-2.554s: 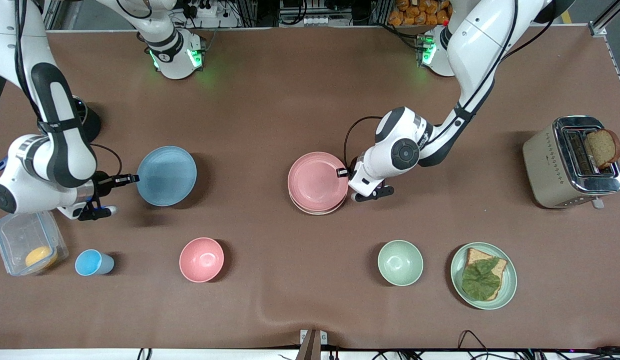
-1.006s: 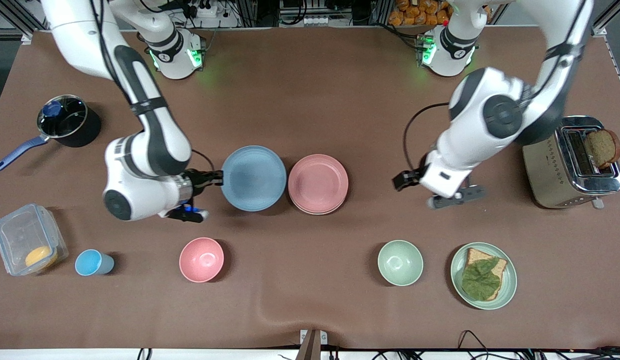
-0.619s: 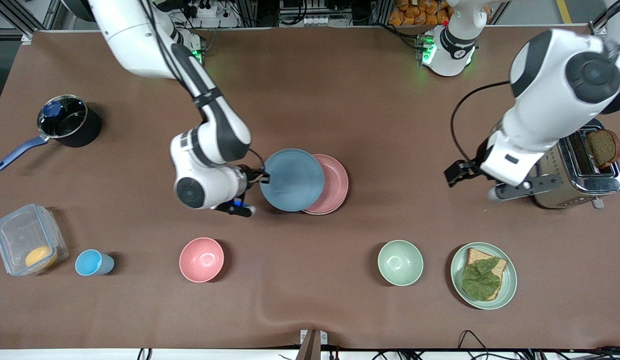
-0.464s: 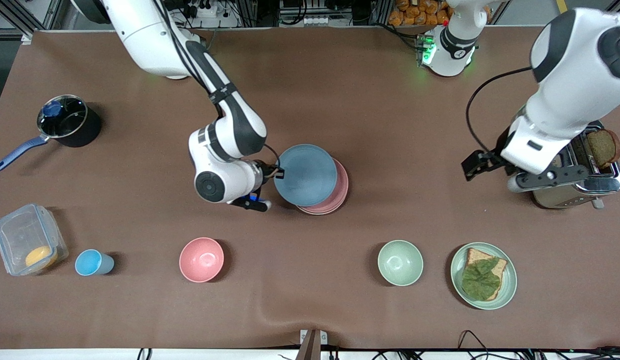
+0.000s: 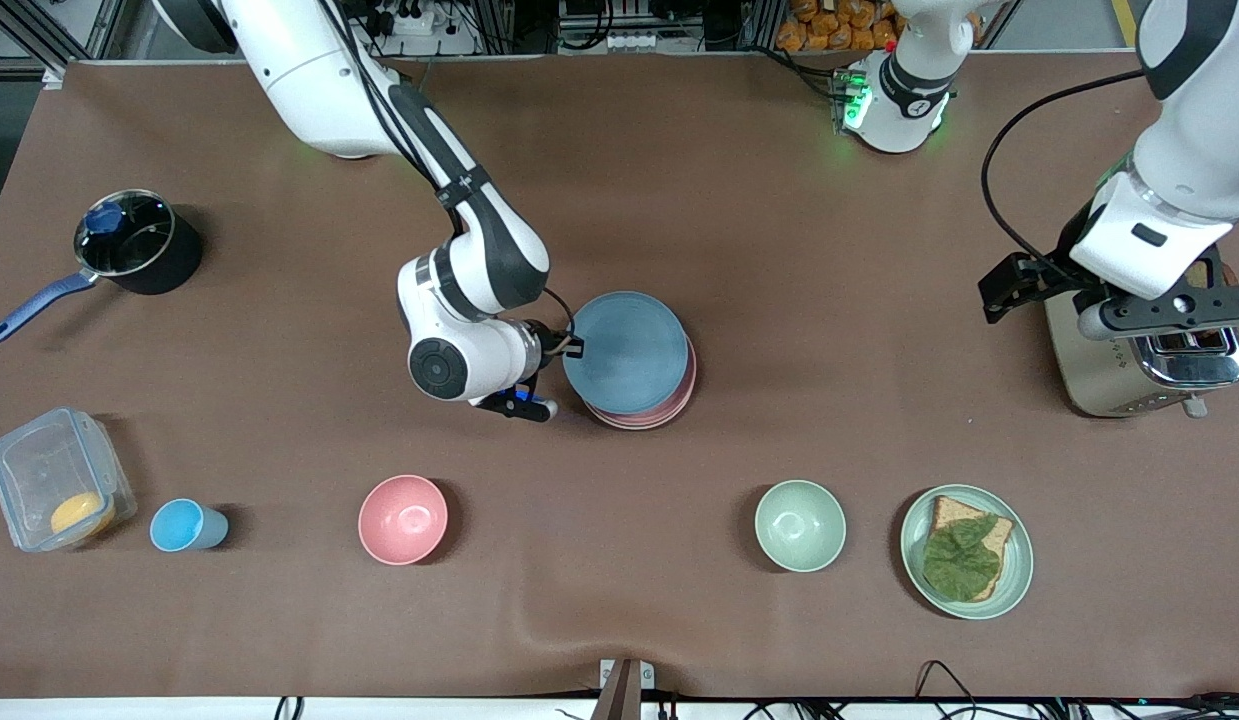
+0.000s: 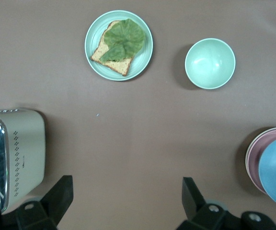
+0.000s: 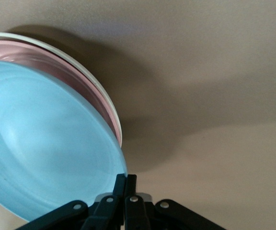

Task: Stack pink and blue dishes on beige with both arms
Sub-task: 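Lower the blue plate onto the pink plate while the left gripper withdraws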

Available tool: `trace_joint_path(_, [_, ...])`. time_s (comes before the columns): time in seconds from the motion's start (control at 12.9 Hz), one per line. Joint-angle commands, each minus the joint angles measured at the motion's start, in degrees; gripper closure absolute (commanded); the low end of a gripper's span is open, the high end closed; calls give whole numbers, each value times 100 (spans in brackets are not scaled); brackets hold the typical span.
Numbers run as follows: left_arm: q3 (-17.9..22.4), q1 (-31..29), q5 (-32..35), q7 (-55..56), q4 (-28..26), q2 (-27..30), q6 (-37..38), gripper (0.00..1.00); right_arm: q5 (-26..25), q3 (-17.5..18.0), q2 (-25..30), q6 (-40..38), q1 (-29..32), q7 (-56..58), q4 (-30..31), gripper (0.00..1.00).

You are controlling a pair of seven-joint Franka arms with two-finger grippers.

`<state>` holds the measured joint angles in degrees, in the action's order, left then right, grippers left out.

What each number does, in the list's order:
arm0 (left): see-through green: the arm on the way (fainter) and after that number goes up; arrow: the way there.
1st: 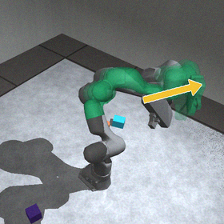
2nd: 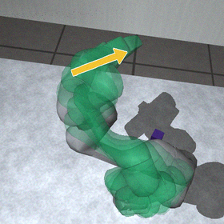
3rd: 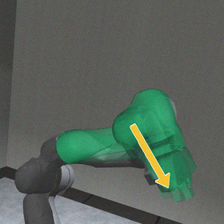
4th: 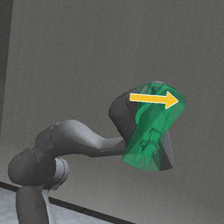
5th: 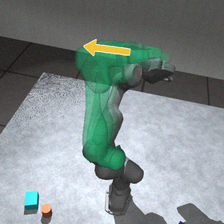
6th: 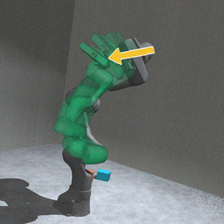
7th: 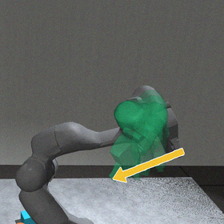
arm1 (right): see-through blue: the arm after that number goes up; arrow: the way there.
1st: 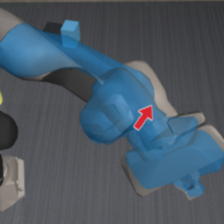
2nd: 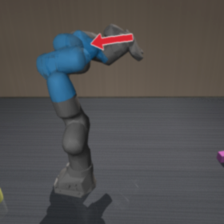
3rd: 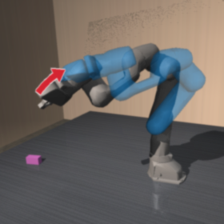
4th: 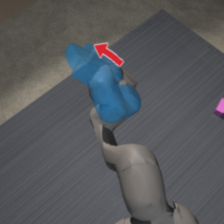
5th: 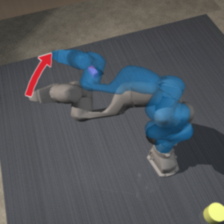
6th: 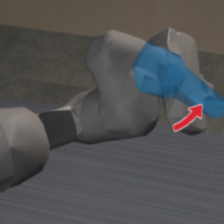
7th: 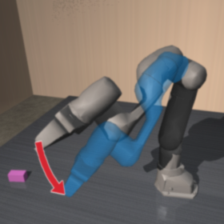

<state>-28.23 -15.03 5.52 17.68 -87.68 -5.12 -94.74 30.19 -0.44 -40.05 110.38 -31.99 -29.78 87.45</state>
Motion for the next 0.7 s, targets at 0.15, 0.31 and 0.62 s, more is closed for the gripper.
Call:
trace_joint_path(0.15, [-60,-27,46,-107,164,134,404,0,347,-70,-196,325,-176,-45,-158,100])
trace_joint_path(0.31, [149,8,-181,-246,199,335,448,0,356,-70,-205,379,-185,-36,-158,100])
trace_joint_path(0.62, [1123,927,-297,-370,138,389,448,0,356,-70,-188,362,-150,-27,-236,0])
